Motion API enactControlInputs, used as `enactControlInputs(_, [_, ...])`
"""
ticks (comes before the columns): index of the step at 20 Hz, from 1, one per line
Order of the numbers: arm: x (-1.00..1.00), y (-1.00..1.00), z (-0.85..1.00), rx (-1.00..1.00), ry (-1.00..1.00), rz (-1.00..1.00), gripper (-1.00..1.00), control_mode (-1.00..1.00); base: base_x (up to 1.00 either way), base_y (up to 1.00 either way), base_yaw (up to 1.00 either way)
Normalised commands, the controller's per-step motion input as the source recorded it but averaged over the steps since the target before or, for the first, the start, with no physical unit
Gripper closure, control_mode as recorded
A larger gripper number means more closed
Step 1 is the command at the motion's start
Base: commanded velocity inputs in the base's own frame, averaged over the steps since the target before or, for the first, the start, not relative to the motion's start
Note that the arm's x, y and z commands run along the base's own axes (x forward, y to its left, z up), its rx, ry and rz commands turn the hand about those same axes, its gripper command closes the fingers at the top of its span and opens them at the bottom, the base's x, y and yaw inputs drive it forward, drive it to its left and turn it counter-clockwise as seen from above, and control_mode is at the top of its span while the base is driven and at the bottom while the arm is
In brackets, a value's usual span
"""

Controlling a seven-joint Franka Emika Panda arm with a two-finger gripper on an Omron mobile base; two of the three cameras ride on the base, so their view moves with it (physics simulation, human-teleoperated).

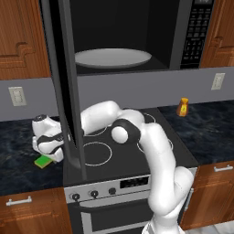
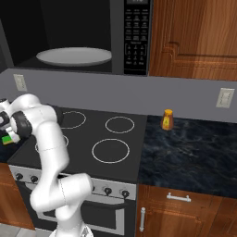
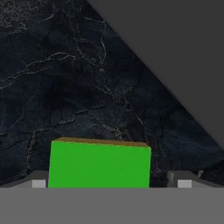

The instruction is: Place the sponge inside the microwave to prepare for sanitizing.

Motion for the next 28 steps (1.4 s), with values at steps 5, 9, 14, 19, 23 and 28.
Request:
enactControlInputs(5, [0.00,0.00,-0.09,0.03,-0.02,0.00,1.00,-1.00,0.00,0.00,0.00])
enactControlInputs(9, [0.00,0.00,0.00,0.00,0.00,0.00,1.00,-1.00,0.00,0.00,0.00])
enactControlInputs(14, [0.00,-0.12,0.09,0.00,0.00,0.00,1.00,-1.00,0.00,0.00,0.00])
enactControlInputs(19, [-0.03,-0.40,0.56,0.00,0.00,-0.05,1.00,-1.00,0.00,0.00,0.00])
enactControlInputs(23, [-0.22,-0.70,0.56,0.00,0.00,-0.09,1.00,-1.00,0.00,0.00,0.00])
enactControlInputs(28, [-0.38,-0.95,0.18,0.00,0.00,-0.12,1.00,-1.00,0.00,0.00,0.00])
